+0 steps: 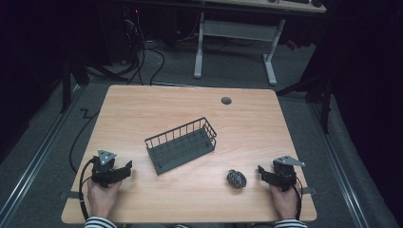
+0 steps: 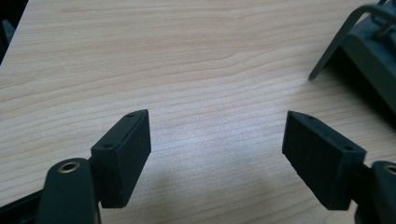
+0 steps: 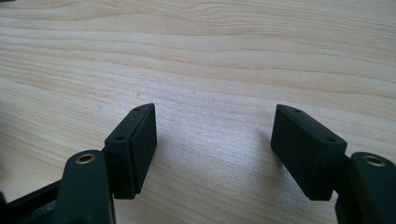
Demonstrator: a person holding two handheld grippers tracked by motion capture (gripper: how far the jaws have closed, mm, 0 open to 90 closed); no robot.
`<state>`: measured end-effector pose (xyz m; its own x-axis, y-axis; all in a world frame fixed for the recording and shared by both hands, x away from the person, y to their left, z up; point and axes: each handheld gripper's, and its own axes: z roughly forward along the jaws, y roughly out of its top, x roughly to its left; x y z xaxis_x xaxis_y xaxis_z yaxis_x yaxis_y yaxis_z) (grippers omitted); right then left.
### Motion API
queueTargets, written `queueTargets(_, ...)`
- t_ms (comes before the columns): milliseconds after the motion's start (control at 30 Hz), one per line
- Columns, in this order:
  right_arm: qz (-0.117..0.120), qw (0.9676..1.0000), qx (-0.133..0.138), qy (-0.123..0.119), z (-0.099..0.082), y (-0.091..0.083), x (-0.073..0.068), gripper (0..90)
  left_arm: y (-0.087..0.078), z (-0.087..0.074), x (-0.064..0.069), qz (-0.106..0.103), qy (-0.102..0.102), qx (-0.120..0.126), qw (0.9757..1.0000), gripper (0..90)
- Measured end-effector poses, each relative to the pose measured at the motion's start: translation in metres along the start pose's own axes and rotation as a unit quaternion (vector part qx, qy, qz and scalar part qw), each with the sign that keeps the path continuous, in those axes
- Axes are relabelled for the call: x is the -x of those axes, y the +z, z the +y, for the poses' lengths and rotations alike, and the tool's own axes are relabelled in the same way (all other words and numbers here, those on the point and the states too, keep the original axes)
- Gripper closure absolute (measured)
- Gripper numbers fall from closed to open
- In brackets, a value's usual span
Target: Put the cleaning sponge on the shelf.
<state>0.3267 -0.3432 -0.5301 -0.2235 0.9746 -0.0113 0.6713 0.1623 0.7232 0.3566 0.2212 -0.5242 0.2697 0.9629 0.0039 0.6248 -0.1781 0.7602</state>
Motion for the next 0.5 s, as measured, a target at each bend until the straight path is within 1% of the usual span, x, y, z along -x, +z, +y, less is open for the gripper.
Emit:
queueTargets(100,0.000,1.0000,0.000,-0.001,0.000,0.000,0.000,31.5,0.003,0.000,-0.002,-0.001,-0.007,-0.001,1.0000,23.5)
queueTargets(133,0.000,1.0000,0.000,-0.001,0.000,0.000,0.000,31.5,0.005,-0.001,-0.003,-0.001,-0.007,-0.006,1.0000,23.3)
queueTargets(167,0.000,1.0000,0.000,-0.001,0.000,0.000,0.000,31.5,0.005,-0.001,-0.003,-0.001,-0.007,-0.006,1.0000,23.2)
queueTargets(233,0.002,1.0000,0.000,-0.004,0.000,0.000,0.001,31.5,0.009,-0.003,-0.005,-0.008,-0.016,-0.015,0.9997,22.7)
queueTargets(267,0.004,1.0000,-0.001,-0.004,0.001,0.000,0.001,31.3,0.014,-0.005,-0.006,-0.004,-0.014,-0.022,0.9997,20.3)
queueTargets(300,0.004,1.0000,-0.001,-0.004,0.001,0.000,0.001,31.3,0.014,-0.005,-0.006,-0.004,-0.014,-0.022,0.9997,18.8)
queueTargets(367,0.012,0.9999,-0.003,-0.011,0.002,0.001,0.003,31.7,0.014,-0.005,-0.006,-0.001,-0.013,-0.022,0.9997,19.2)
queueTargets(400,0.012,0.9999,-0.003,-0.011,0.002,0.001,0.003,31.7,0.014,-0.006,-0.006,-0.001,-0.014,-0.021,0.9997,19.2)
queueTargets(467,0.014,0.9998,-0.015,-0.004,0.004,-0.001,0.004,31.0,0.014,-0.006,-0.005,0.004,-0.016,-0.022,0.9996,19.5)
queueTargets(500,0.023,0.9996,-0.018,0.002,0.005,-0.002,0.004,31.1,0.014,-0.006,-0.005,0.004,-0.016,-0.022,0.9996,19.5)
